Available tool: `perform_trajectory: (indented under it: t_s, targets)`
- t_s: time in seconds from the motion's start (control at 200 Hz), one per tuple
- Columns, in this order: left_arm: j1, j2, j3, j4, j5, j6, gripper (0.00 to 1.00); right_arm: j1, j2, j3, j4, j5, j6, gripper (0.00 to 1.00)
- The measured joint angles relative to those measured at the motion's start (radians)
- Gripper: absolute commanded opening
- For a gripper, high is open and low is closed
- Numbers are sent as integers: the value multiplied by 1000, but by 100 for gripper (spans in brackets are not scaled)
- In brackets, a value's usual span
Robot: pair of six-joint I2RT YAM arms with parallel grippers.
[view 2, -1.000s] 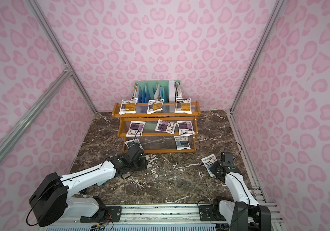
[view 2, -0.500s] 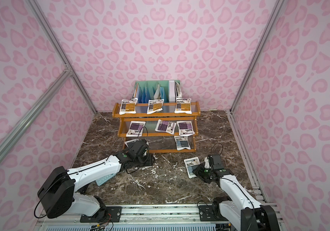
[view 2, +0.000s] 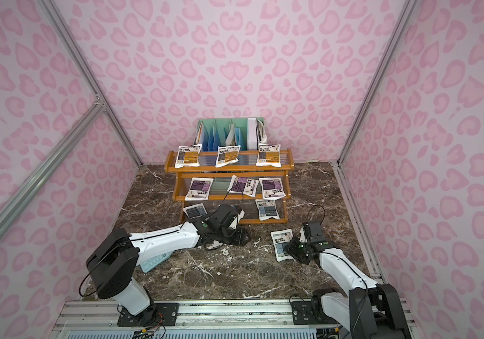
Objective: Place the bagged coffee beans on the shelf by color
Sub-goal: Move the bagged coffee beans to the center of the board.
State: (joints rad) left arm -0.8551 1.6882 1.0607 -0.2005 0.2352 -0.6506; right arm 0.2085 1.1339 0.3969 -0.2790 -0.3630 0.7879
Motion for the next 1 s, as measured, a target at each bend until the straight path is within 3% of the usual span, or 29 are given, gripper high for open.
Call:
perform_trajectory:
  t_s: [0.235, 0.66, 0.71, 0.855, 1.0]
  targets:
    - [1, 73, 23, 11, 68, 25, 57, 113, 27, -55, 154, -90, -10, 35]
    - [6, 206, 66, 79, 203, 25, 52, 202, 148, 6, 208, -137, -15, 33]
    - [6, 214, 66, 87, 209, 25, 48, 210, 155, 13, 207, -136, -17, 33]
    - [10, 236, 62, 124, 219, 21, 20, 230, 162, 28, 198, -121, -26, 33]
    - [11, 245, 60, 152, 219, 2, 3, 243, 166, 35, 188, -116, -30, 33]
